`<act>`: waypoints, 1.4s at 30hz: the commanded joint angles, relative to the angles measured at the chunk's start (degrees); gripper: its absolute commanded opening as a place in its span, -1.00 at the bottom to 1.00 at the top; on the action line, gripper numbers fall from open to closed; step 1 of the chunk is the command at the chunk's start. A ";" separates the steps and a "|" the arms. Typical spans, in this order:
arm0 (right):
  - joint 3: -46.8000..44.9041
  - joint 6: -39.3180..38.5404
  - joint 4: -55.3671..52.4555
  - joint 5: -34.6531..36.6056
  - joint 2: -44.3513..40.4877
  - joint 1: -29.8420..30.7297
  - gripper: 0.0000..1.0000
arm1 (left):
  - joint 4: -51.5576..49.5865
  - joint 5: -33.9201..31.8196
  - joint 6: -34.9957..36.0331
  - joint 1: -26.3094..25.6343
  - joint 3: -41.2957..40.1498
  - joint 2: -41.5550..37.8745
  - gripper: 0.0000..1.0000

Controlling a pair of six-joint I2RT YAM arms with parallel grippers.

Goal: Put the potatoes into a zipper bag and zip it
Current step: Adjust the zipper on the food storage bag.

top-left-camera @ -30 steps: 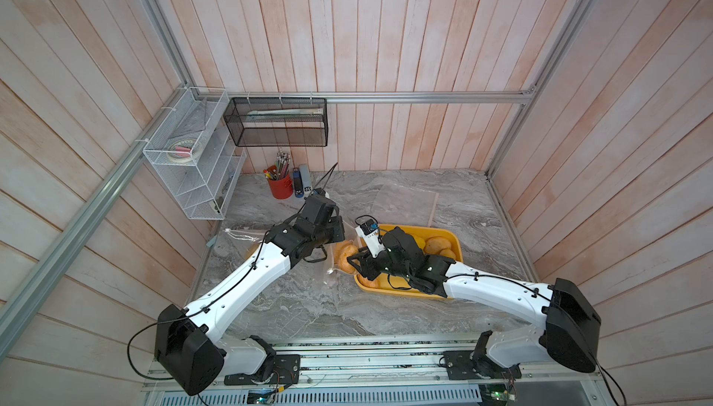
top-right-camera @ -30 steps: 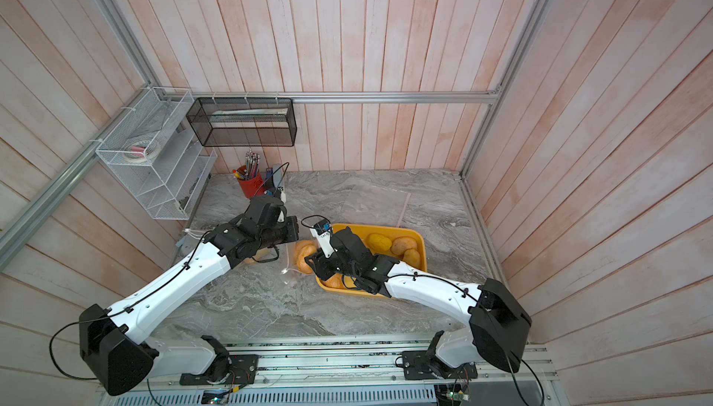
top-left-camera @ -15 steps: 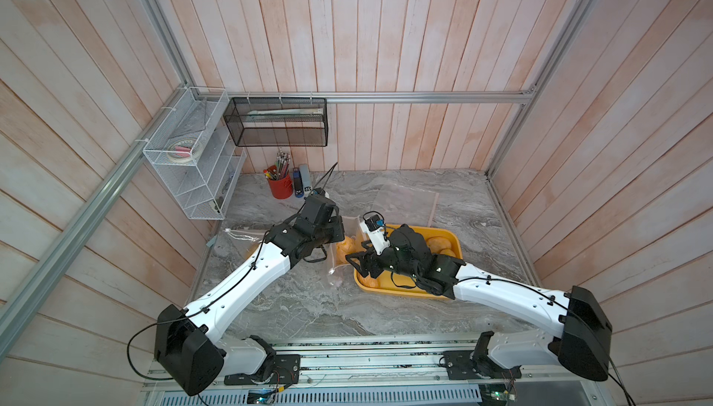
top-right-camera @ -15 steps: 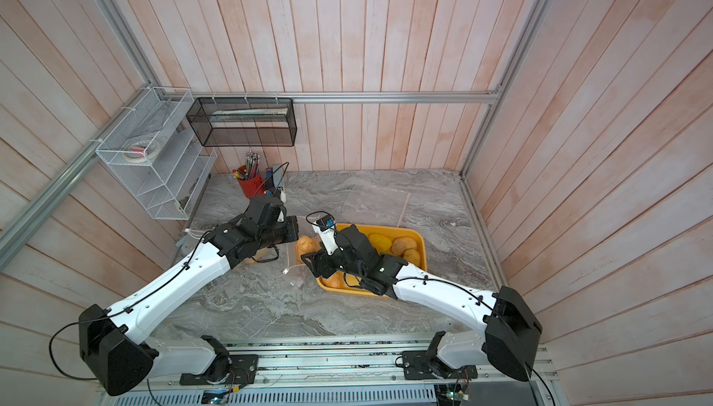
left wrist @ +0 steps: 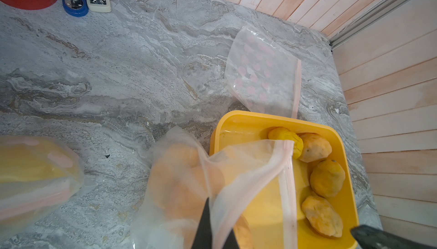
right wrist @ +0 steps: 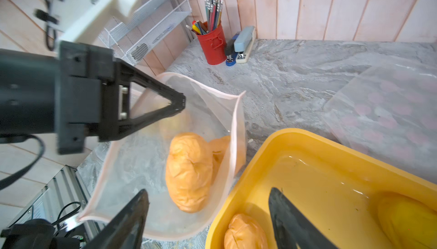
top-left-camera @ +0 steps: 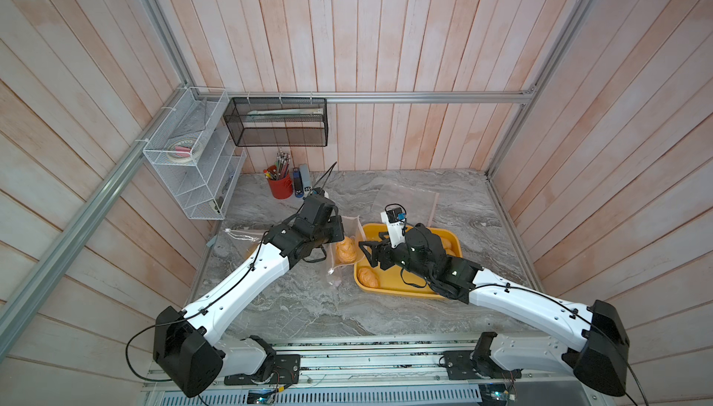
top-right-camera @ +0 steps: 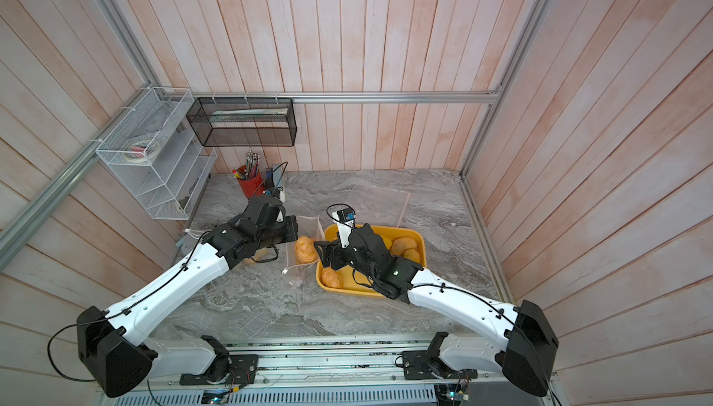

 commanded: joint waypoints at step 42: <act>-2.20 0.11 -2.59 7.14 -3.32 -2.90 0.28 | -1.66 -9.74 -2.72 0.22 -1.44 -3.78 -1.00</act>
